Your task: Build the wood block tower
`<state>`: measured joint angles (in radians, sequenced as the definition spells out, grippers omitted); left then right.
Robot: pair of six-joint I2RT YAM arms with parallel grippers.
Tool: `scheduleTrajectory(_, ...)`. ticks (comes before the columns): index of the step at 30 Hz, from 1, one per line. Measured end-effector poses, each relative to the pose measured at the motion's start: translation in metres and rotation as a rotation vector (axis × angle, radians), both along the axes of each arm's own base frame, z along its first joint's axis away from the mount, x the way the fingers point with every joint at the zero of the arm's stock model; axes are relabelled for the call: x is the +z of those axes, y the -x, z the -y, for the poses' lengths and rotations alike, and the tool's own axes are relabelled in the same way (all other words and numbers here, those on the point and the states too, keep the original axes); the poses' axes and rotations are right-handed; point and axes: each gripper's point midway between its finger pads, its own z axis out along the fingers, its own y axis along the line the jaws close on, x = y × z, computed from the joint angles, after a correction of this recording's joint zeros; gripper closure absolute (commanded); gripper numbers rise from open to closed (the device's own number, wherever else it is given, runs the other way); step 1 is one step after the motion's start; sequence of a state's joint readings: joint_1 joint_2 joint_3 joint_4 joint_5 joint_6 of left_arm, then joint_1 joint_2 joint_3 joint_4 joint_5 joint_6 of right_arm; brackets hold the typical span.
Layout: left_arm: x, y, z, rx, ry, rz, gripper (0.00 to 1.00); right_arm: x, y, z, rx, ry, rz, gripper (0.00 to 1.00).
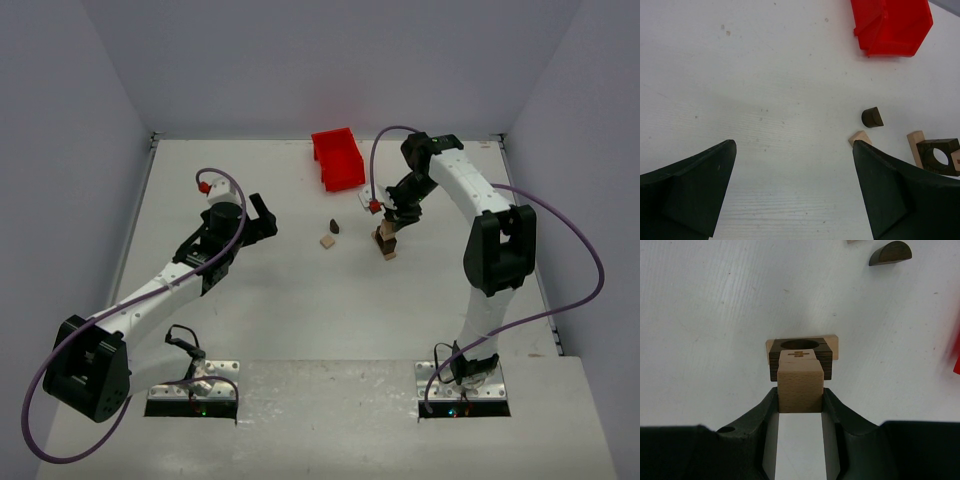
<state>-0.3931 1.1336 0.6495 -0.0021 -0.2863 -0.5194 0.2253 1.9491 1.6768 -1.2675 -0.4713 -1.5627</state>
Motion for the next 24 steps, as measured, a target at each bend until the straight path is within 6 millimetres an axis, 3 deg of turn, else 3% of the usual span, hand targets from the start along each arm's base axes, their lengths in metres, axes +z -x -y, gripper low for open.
scheduleTrajectory(24, -0.0006, -0.0003, 0.0008, -0.003, 0.001, -0.001, 0.00, -0.0005, 0.0005, -0.0003, 0.002, 0.002, -0.002, 0.55)
